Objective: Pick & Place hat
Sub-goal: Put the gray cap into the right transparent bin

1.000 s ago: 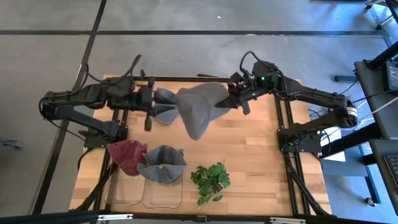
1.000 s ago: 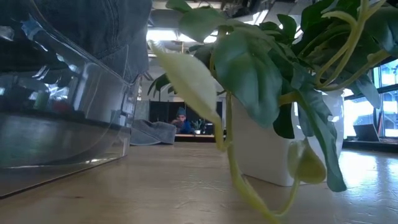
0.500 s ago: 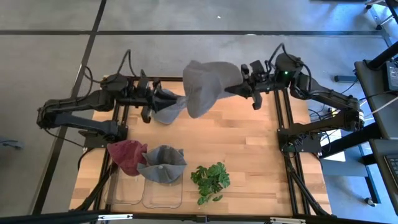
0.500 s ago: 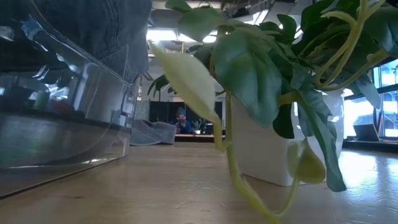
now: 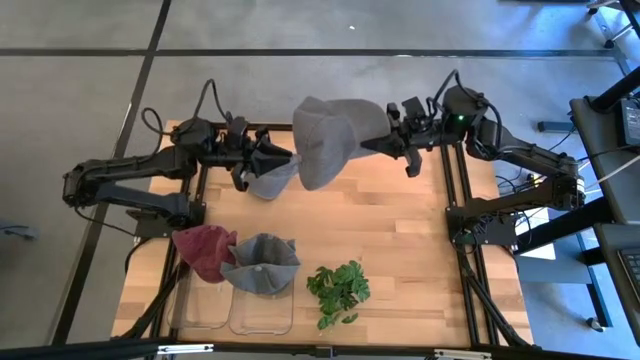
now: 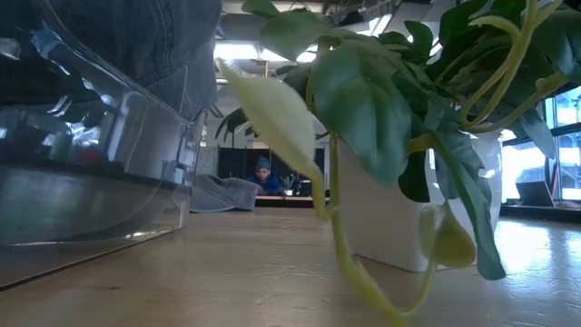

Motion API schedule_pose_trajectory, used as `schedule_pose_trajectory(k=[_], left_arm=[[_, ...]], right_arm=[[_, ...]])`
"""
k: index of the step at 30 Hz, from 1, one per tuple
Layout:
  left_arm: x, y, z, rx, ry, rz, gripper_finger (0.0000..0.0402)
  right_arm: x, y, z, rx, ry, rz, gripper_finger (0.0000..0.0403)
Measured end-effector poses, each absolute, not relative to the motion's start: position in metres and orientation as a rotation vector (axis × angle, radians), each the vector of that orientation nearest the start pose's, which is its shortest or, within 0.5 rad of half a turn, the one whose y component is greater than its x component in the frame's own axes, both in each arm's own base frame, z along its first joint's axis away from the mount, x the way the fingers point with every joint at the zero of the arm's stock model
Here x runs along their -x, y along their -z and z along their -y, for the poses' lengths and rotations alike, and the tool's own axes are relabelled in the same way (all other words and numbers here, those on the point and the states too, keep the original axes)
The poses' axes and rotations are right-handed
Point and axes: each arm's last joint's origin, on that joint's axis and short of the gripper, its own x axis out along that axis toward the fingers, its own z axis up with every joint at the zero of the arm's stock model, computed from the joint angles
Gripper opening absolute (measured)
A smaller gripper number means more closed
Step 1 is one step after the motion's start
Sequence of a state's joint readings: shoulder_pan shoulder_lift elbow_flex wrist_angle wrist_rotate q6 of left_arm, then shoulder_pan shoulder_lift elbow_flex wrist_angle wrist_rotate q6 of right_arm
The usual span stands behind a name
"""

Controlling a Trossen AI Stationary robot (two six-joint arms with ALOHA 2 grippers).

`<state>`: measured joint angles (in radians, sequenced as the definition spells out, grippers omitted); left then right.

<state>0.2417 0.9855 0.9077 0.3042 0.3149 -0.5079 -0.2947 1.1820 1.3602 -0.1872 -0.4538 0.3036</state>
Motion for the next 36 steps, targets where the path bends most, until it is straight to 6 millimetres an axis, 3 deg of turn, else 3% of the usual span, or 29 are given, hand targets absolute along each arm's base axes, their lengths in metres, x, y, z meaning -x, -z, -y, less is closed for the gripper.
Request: schedule_pose_trajectory(k=[10,28,36], left_arm=[[-0.211,-0.387,-0.043,0.435,0.116,0.215,0.0156],[-0.212,-0.387,-0.044,0.442,0.079,0.224,0.0155],[-0.212,-0.387,-0.044,0.399,0.076,0.226,0.0153]], right_arm=[[-0.238,-0.45,0.059,-0.311,-0.143,-0.027,0.0017],[-0.267,-0.438,0.065,-0.325,-0.115,-0.01,0.0017],[-0.268,-0.439,0.066,-0.303,-0.099,0.002,0.0017]])
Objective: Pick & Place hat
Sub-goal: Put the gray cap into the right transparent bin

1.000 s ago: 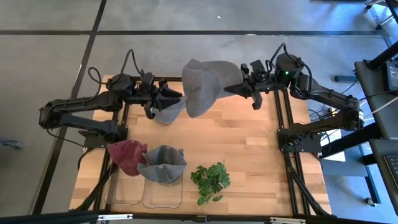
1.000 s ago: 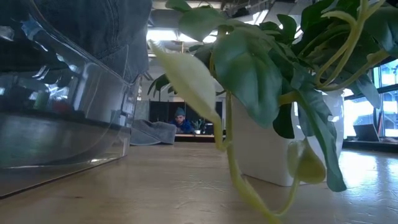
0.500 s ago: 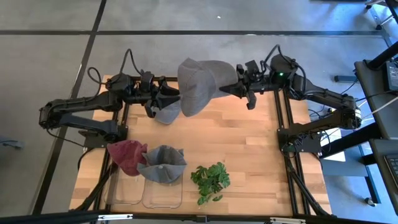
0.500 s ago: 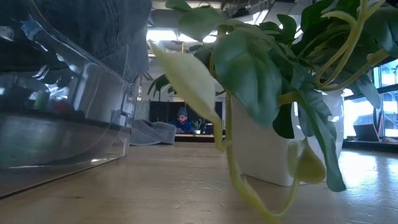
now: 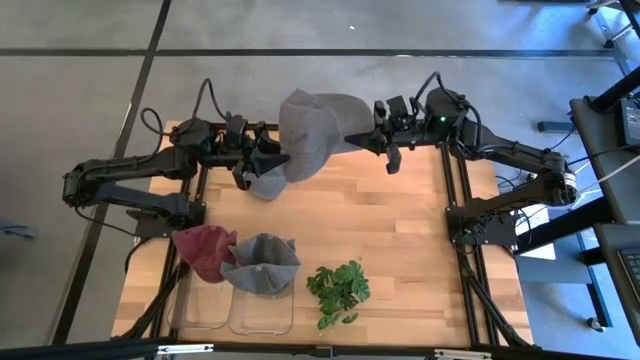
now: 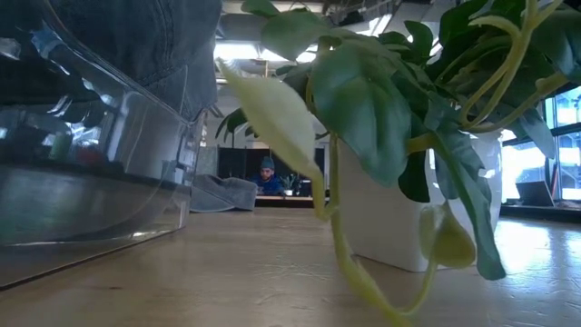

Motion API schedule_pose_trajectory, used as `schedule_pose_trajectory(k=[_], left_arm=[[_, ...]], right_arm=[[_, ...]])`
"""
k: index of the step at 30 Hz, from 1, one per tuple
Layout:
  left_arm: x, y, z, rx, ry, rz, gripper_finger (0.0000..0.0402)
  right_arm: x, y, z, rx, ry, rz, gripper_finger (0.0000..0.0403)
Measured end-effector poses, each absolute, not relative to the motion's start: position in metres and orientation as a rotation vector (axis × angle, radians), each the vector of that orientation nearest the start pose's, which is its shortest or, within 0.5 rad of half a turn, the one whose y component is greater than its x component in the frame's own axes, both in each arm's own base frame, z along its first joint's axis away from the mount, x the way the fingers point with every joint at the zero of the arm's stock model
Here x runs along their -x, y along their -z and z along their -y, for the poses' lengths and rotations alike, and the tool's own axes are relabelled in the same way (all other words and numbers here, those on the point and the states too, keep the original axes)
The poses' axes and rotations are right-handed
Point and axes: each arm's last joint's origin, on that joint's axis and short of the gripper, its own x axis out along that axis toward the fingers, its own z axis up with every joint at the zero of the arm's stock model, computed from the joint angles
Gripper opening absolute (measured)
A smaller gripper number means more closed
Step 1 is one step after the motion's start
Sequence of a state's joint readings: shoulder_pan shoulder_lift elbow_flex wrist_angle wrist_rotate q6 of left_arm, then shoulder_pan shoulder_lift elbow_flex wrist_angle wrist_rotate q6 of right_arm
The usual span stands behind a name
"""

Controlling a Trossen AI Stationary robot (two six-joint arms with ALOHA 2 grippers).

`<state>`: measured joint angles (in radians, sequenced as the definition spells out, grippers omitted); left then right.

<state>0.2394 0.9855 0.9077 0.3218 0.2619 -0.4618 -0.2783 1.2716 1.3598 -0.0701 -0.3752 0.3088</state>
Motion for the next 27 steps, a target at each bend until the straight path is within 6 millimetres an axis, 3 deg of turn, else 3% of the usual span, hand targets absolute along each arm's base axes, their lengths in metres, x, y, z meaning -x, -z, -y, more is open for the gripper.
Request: schedule_pose_trajectory(k=[6,15,23,27], left_arm=[[-0.211,-0.388,-0.044,0.417,0.081,0.229,0.012],[-0.211,-0.388,-0.044,0.414,0.081,0.229,0.0023],[-0.211,-0.388,-0.043,0.418,0.1,0.223,0.0023],[-0.209,-0.399,-0.041,0.42,0.151,0.207,0.0023]], right_arm=[[-0.268,-0.438,0.066,-0.303,-0.097,-0.009,0.0017],[-0.268,-0.438,0.066,-0.257,-0.098,-0.006,0.0035],[-0.267,-0.437,0.064,-0.226,-0.184,-0.023,0.0059],[-0.265,-0.434,0.064,-0.273,-0.248,-0.071,0.009]])
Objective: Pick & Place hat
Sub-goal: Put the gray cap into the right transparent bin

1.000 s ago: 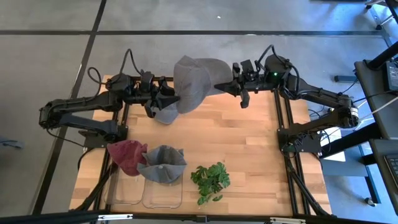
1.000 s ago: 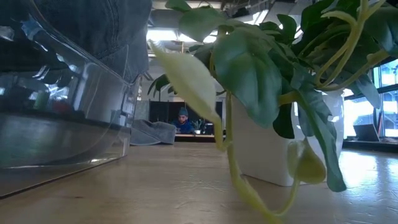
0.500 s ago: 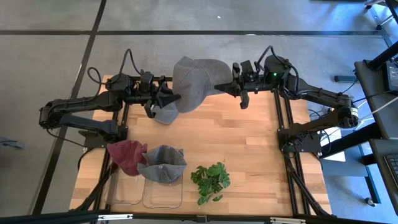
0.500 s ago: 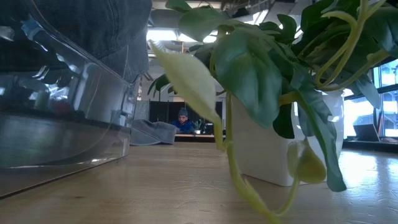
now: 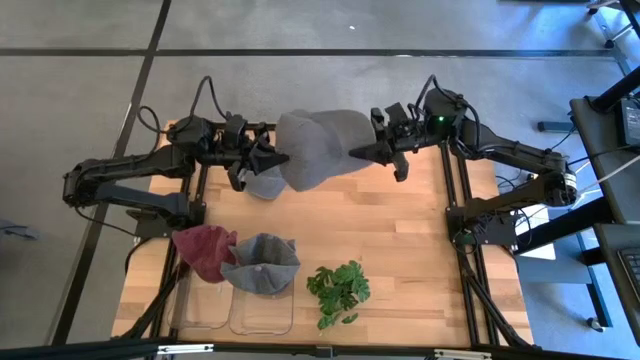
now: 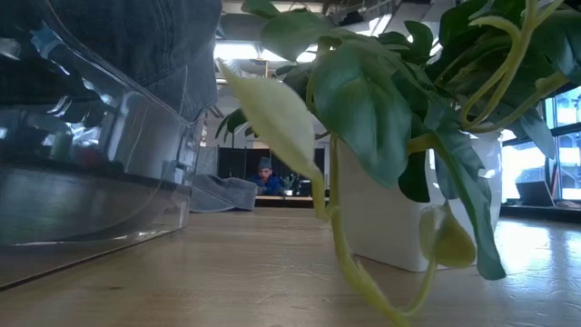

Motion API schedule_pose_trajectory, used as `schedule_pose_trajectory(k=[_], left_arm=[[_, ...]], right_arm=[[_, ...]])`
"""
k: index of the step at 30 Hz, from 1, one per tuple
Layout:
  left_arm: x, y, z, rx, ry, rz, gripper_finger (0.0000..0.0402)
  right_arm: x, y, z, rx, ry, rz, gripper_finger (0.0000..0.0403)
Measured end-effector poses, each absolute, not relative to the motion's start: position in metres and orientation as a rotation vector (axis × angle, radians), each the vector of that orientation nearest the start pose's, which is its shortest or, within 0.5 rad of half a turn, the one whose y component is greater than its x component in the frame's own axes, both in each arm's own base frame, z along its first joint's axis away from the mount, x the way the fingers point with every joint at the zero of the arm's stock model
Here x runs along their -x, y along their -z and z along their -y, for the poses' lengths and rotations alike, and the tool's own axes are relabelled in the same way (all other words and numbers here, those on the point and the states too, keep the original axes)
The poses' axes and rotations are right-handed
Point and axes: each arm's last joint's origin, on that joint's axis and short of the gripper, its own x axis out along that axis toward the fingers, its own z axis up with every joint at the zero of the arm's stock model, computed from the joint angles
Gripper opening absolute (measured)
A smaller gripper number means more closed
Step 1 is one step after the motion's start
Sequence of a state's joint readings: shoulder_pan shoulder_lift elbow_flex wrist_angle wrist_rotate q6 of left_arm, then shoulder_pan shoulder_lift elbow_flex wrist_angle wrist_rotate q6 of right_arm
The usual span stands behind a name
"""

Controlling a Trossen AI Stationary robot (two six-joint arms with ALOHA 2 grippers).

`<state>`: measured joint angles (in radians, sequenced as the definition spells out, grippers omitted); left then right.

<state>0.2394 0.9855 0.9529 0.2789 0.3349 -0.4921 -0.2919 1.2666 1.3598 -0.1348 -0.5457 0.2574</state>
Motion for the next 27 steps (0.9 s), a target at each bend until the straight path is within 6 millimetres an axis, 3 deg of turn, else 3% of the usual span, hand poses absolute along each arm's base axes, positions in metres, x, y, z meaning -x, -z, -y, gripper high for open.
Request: schedule_pose_trajectory(k=[5,11,16,27], left_arm=[[-0.204,-0.416,-0.04,0.424,0.124,0.087,0.0023],[-0.198,-0.438,-0.038,0.458,0.097,-0.104,0.0023],[-0.204,-0.452,-0.035,0.566,0.187,-0.265,0.0023],[-0.234,-0.475,0.001,0.658,0.534,-0.567,0.0023]], right_arm=[[-0.26,-0.416,0.07,-0.186,-0.137,-0.232,0.0136],[-0.246,-0.391,0.088,-0.076,0.288,-0.51,0.0156],[-0.237,-0.384,0.096,-0.038,0.55,-0.62,0.0157],[-0.235,-0.383,0.1,-0.042,0.591,-0.629,0.0157]])
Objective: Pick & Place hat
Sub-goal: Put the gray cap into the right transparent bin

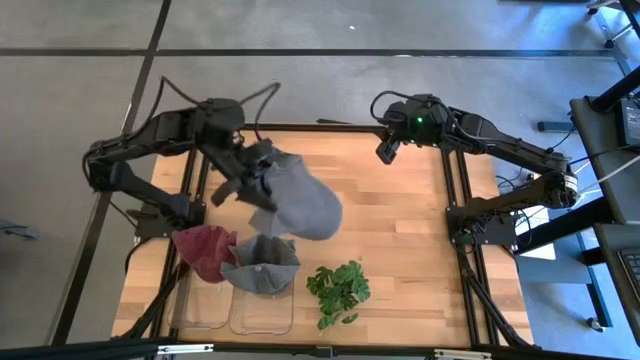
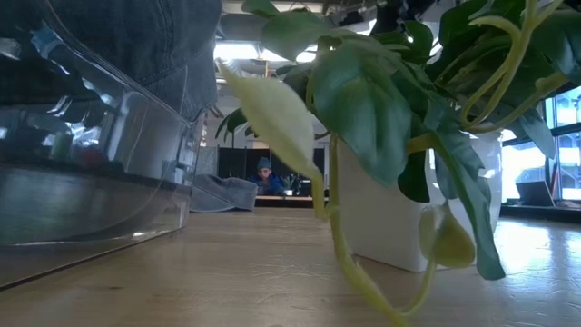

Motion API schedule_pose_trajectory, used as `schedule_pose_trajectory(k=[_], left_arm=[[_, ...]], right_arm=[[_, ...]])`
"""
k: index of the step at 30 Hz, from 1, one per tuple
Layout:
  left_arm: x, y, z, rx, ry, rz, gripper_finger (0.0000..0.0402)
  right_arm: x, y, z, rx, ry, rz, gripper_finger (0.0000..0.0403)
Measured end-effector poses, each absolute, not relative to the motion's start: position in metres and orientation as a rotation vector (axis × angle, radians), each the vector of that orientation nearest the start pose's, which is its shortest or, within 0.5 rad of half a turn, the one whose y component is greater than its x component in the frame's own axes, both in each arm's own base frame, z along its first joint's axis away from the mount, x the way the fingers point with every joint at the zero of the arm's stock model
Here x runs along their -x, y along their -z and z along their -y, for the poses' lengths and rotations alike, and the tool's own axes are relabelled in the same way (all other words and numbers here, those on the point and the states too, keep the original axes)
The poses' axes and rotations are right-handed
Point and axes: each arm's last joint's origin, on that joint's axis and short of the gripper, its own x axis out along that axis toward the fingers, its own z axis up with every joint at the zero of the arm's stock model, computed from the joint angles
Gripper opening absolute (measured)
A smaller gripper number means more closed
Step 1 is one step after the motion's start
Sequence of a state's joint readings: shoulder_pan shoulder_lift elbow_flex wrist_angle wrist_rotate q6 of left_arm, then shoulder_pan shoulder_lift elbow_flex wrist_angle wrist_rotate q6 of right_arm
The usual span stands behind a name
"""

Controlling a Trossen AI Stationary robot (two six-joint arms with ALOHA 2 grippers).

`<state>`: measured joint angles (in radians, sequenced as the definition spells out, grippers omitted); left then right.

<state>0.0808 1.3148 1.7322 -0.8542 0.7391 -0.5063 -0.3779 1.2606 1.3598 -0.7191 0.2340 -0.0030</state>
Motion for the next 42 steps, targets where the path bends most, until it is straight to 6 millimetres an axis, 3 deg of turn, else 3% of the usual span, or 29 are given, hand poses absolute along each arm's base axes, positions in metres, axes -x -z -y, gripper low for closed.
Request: schedule_pose_trajectory(k=[11,22,26,30,37,42], left_arm=[[-0.243,-0.484,0.072,0.518,0.69,-0.744,0.0023],[-0.256,-0.457,0.132,0.408,0.821,-0.914,0.0023],[-0.257,-0.445,0.142,0.384,0.83,-1.009,0.0026],[-0.26,-0.43,0.146,0.385,0.734,-1.136,0.0026],[-0.27,-0.41,0.152,0.257,0.595,-1.197,0.0026],[-0.277,-0.401,0.157,0.144,0.641,-1.192,0.0026]], right_arm=[[-0.234,-0.382,0.1,-0.117,0.616,-0.614,0.0157],[-0.232,-0.379,0.099,-0.199,0.642,-0.629,0.0157],[-0.23,-0.376,0.099,-0.239,0.657,-0.655,0.0157],[-0.229,-0.375,0.098,-0.27,0.668,-0.665,0.0157],[-0.229,-0.369,0.098,-0.299,0.68,-0.678,0.0157],[-0.23,-0.355,0.098,-0.334,0.695,-0.707,0.0157]])
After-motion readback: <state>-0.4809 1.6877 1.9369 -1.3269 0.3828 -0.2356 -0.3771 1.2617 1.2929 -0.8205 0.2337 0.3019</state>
